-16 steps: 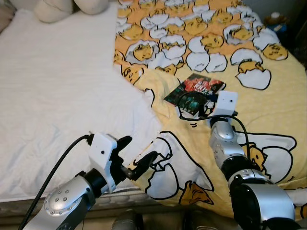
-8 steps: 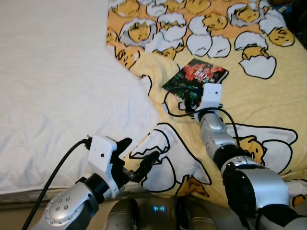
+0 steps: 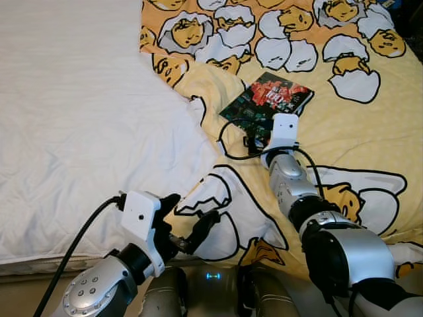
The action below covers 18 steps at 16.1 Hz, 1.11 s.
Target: Clean up the room
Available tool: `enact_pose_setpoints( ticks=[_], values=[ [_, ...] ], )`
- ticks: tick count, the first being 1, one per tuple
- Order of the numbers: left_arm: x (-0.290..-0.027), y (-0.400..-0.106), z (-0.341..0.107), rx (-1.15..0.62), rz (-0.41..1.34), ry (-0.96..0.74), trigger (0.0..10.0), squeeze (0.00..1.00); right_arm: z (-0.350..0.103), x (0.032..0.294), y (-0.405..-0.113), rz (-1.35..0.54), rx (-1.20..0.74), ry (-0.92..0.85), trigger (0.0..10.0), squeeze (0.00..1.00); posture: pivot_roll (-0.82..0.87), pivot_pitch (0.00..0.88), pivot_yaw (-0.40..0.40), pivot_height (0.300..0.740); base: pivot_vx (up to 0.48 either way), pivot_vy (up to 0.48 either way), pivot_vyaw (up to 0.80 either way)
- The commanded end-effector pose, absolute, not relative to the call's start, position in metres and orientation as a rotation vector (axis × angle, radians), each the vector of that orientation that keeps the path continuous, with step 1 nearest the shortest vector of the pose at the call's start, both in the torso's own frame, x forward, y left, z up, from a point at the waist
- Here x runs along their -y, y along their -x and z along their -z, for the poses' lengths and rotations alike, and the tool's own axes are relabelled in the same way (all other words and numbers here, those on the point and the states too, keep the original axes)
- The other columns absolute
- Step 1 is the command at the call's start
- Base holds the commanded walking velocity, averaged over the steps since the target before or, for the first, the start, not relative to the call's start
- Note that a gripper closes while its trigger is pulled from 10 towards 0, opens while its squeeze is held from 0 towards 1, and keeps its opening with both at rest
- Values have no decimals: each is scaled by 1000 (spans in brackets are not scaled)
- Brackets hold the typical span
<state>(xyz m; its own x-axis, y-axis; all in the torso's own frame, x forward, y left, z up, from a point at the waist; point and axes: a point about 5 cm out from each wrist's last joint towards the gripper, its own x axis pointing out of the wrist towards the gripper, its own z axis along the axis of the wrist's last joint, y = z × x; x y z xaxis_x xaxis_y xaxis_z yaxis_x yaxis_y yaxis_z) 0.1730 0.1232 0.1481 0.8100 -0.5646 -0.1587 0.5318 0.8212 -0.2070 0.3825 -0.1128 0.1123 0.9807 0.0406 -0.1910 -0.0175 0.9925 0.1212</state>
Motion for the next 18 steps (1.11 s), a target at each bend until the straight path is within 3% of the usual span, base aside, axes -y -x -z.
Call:
enact_pose_setpoints(
  ticks=[1,2,3,11,18],
  values=[
    [-123,-169,-150,-219,590,153,10000,0,-99,106,-377,-40,-281,-207,10000,0,237,303,16,719,0,0,0],
    [-123,-169,-150,-219,589,152,10000,0,-98,106,-377,-37,-303,-265,3882,0,237,303,16,719,0,0,0],
    [-123,-169,-150,-219,589,151,10000,0,-97,105,-377,-34,-320,-321,0,0,239,302,16,719,0,0,0],
    [-121,-170,-150,-221,596,138,10000,0,-110,93,-382,-103,-290,-388,0,0,242,302,16,719,0,0,0],
    [-122,-168,-149,-226,601,124,10000,0,-115,84,-384,-122,-295,-610,0,0,252,302,17,719,0,0,0]
  ],
)
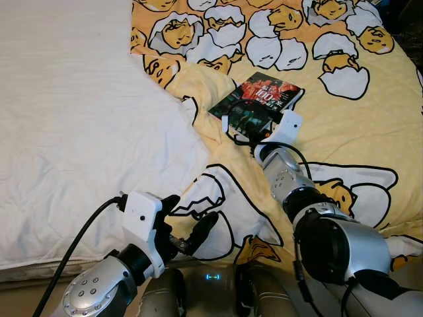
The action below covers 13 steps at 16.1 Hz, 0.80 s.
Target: Clean up the room
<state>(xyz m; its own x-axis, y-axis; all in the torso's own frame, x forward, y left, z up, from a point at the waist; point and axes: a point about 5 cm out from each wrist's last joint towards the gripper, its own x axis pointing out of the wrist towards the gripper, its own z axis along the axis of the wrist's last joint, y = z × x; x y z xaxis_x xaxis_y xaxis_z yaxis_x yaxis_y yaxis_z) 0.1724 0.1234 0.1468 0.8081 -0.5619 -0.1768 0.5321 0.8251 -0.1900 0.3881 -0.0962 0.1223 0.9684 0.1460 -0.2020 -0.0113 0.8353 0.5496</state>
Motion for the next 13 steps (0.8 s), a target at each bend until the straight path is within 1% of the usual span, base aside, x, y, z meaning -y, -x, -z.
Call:
enact_pose_setpoints(
  ticks=[1,5,8,10,12,13],
  values=[
    [-122,-168,-149,-226,601,124,10000,0,-116,83,-384,-124,-292,-627,0,0,252,302,17,719,0,0,0],
    [-119,-175,-147,-217,618,119,10000,0,-137,71,-391,-190,-236,-796,0,0,231,278,16,719,0,0,0],
    [-118,-183,-147,-200,625,114,10000,0,-148,66,-394,-235,-193,-836,0,0,219,242,17,719,0,0,0],
    [-117,-194,-148,-172,632,109,10000,0,-150,63,-393,-281,-172,-849,0,0,200,198,18,719,0,0,0],
    [-116,-207,-149,-142,640,96,10000,0,-147,62,-389,-340,-131,-782,0,0,167,148,11,719,0,0,0],
    [-116,-211,-148,-141,640,94,10000,0,-146,63,-388,-348,-125,-759,0,0,162,142,9,719,0,0,0]
  ],
)
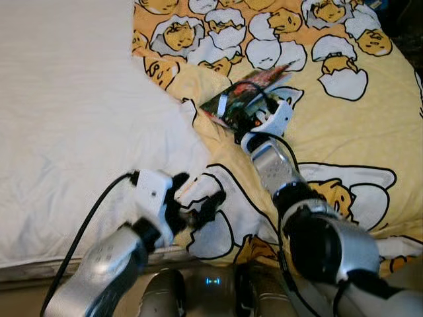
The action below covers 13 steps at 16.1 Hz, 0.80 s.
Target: Clean up the room
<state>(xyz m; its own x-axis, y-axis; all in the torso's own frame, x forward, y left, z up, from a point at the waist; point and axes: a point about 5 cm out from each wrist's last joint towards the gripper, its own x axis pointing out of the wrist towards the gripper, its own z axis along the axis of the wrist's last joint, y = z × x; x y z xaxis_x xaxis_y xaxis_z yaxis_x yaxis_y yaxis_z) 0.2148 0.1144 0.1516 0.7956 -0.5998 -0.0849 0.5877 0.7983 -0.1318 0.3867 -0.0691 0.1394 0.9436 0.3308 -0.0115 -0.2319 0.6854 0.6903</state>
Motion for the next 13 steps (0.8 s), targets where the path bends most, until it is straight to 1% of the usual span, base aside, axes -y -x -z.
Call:
enact_pose_setpoints(
  ticks=[1,3,5,6,7,8,9,10,11,12,13],
  values=[
    [-116,-221,-144,-137,602,105,10000,0,-137,70,-381,-370,-87,-632,0,0,132,107,0,719,0,0,0],
    [-121,-234,-138,-140,503,164,10000,0,-131,89,-374,-318,-41,-514,0,0,105,77,-9,719,0,0,0],
    [-124,-242,-134,-144,453,195,10000,0,-131,99,-369,-302,-3,-425,0,0,86,58,-15,719,0,0,0],
    [-127,-251,-130,-138,399,224,10000,0,-132,114,-361,-268,42,-344,0,0,62,22,-26,719,0,0,0],
    [-129,-257,-128,-130,358,214,10000,0,-134,125,-353,-247,66,-285,0,0,50,0,-32,719,0,0,0],
    [-130,-260,-127,-127,339,212,10000,0,-135,129,-348,-243,74,-245,0,0,39,0,-39,719,0,0,0],
    [-136,-265,-124,-121,280,211,10000,0,-134,136,-338,-237,92,-182,0,0,30,0,-45,719,0,0,0],
    [-139,-268,-122,-122,249,210,10000,0,-133,138,-335,-233,98,-162,0,0,29,0,-46,719,0,0,0],
    [-146,-269,-119,-123,216,205,10000,0,-128,142,-330,-224,86,-151,0,0,23,0,-48,719,0,0,0],
    [-159,-270,-115,-121,152,189,10000,0,-123,148,-317,-220,75,-83,0,0,24,0,-46,719,0,0,0],
    [-164,-268,-111,-118,131,177,10000,0,-121,148,-308,-238,73,-29,0,0,23,0,-43,719,0,0,0]
  ],
)
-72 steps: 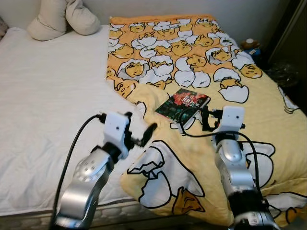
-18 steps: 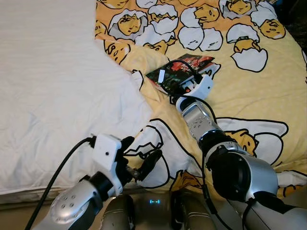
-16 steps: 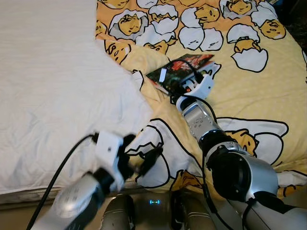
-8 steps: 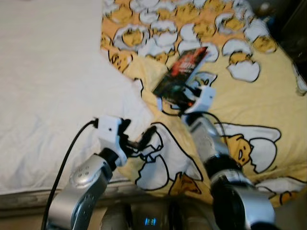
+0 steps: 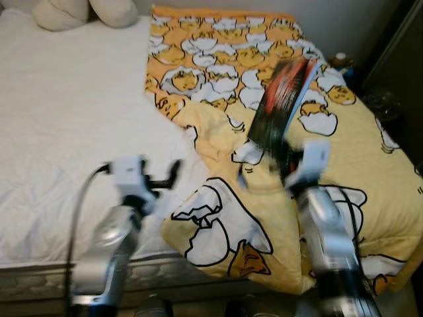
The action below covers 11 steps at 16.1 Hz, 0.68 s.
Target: Clean up the room
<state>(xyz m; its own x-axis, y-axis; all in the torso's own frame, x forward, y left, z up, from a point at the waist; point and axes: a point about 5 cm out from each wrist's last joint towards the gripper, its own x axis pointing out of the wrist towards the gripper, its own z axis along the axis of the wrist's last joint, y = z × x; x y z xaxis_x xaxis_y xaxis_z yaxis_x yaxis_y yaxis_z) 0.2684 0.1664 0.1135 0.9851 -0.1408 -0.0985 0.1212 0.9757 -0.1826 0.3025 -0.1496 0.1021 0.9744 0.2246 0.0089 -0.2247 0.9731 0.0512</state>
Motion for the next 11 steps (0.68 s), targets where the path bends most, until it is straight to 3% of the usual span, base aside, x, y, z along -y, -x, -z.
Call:
enact_pose_setpoints(
  ticks=[1,6,11],
  values=[
    [-164,-266,-110,-117,137,168,10000,0,-120,148,-306,-237,71,-21,0,0,25,0,-40,719,0,0,0],
    [-146,-277,-122,-39,221,106,10000,0,-99,149,-305,-216,4,-36,0,0,31,0,-46,719,0,0,0],
    [-143,-272,-108,-80,176,157,10000,0,-91,157,-295,-200,6,41,0,0,20,0,-47,719,0,458,0]
  ],
)
